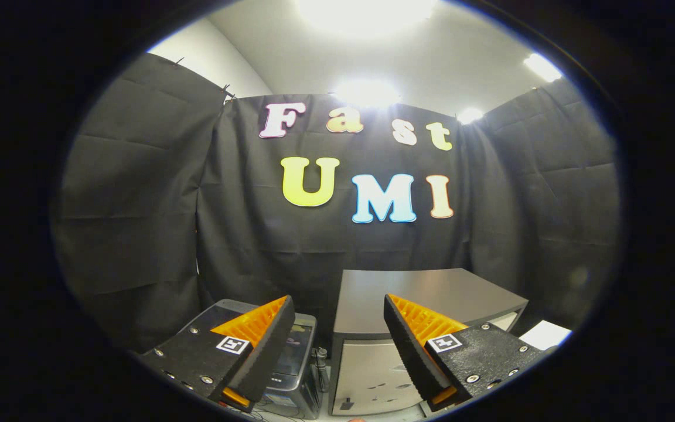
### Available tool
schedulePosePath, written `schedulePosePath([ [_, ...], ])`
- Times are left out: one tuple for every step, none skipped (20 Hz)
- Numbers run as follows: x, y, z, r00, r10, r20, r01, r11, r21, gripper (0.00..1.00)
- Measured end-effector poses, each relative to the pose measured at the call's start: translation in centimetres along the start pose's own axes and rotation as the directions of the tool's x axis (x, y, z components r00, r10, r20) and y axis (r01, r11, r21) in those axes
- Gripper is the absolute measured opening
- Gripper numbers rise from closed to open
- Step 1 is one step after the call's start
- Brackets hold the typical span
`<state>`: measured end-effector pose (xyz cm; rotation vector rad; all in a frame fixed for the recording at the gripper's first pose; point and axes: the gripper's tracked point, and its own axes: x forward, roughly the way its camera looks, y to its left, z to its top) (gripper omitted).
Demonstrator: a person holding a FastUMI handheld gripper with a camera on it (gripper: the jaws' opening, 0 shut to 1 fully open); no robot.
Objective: Put the clothes into the washing machine and then close the washing machine lid.
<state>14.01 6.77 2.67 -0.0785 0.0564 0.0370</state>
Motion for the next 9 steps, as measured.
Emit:
schedulePosePath([
  [-0.7,-0.7,-0.1,1.000,-0.002,0.001,0.002,1.000,0.004,0.95],
  [-1.1,-1.3,-0.1,1.000,-0.004,-0.001,0.004,1.000,0.007,0.95],
  [-1.6,-2.0,-0.2,1.000,-0.005,-0.002,0.005,1.000,0.010,0.95],
  [-2.0,-2.4,-0.3,1.000,-0.006,-0.005,0.006,1.000,0.015,0.95],
  [-2.3,-2.9,-0.3,1.000,-0.006,-0.007,0.006,1.000,0.021,0.95],
  [-2.7,-3.5,-0.4,1.000,-0.008,-0.009,0.008,1.000,0.026,0.95],
  [-2.9,-3.9,-0.3,1.000,-0.011,-0.008,0.011,0.999,0.032,0.95],
  [-3.3,-4.2,0.0,1.000,-0.010,-0.003,0.010,0.999,0.038,0.95],
  [-3.5,-4.4,0.1,1.000,-0.010,0.000,0.010,0.999,0.041,0.95],
])
